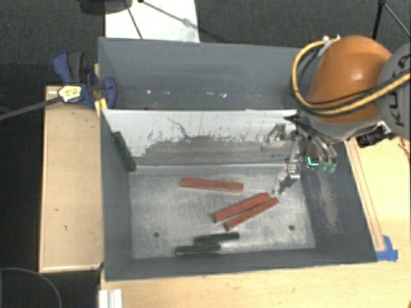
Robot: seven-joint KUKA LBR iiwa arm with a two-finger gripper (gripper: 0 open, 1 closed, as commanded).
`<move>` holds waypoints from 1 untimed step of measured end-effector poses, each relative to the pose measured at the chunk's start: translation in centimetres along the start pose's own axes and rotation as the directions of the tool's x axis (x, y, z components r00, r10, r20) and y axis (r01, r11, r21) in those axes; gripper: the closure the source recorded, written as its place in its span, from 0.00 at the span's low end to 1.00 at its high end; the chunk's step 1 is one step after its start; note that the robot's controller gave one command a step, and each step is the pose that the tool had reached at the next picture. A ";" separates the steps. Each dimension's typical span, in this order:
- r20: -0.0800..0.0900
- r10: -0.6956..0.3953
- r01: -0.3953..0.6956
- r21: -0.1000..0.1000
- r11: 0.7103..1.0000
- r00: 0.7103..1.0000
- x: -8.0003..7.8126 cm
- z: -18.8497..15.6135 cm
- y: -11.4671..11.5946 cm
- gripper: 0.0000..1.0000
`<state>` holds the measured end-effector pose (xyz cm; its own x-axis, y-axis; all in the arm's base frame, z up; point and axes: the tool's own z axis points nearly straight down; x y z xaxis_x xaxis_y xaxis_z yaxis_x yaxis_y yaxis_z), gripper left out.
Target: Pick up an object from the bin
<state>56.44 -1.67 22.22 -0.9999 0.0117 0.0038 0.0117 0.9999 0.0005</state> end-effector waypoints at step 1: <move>0.007 0.000 0.000 0.000 1.000 1.000 -0.2 -0.4 0.0 0.00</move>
Offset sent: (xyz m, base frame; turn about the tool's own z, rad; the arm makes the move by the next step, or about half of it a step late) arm 0.0031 0.0145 -0.1264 -0.1067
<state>56.60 -1.67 22.58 -0.9999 0.0116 -0.0035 0.0116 0.9999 0.0004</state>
